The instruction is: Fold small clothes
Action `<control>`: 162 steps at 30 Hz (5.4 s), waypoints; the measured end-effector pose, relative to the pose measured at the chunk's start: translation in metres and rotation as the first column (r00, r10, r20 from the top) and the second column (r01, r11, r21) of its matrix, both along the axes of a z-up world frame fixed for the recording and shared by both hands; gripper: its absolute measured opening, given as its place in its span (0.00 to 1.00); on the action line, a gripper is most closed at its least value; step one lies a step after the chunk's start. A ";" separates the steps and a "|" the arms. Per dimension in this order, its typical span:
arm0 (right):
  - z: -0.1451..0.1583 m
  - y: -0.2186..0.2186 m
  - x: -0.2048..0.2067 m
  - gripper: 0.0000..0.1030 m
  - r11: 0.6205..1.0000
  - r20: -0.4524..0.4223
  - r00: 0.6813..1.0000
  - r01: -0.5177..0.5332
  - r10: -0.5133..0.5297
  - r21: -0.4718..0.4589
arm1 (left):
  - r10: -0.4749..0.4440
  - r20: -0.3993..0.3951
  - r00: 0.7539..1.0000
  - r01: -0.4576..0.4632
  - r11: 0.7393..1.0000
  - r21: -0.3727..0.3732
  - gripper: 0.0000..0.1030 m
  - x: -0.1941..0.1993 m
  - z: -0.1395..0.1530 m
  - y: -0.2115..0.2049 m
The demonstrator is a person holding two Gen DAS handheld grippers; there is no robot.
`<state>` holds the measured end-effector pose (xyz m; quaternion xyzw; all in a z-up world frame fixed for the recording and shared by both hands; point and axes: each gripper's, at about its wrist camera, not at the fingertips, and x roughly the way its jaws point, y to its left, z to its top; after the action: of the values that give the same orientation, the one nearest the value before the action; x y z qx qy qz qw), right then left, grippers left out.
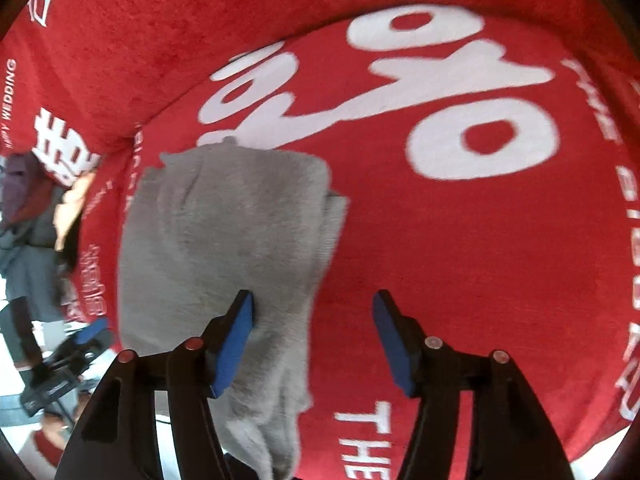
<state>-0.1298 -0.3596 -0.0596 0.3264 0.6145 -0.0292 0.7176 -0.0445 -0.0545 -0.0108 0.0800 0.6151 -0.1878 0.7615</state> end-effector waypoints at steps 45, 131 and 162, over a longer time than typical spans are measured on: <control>0.004 0.071 -0.003 0.07 0.959 0.005 0.974 -0.220 0.224 -0.178 | -0.086 -0.100 0.991 0.090 0.995 0.035 1.00 -0.031 0.001 -0.028; 0.160 0.084 -0.039 0.86 0.966 -0.147 0.989 -0.054 0.017 -0.251 | -0.020 -0.009 1.000 0.021 0.984 0.177 1.00 -0.051 0.143 -0.035; 0.164 0.085 -0.032 0.86 0.962 -0.146 0.988 -0.081 0.044 -0.260 | -0.033 0.000 0.999 0.032 0.979 0.202 1.00 -0.049 0.142 -0.031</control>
<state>-0.1619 -0.2744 0.1040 0.2052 0.6636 -0.1111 0.7107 -0.0933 -0.0853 0.1316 0.1673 0.6285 -0.1365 0.7472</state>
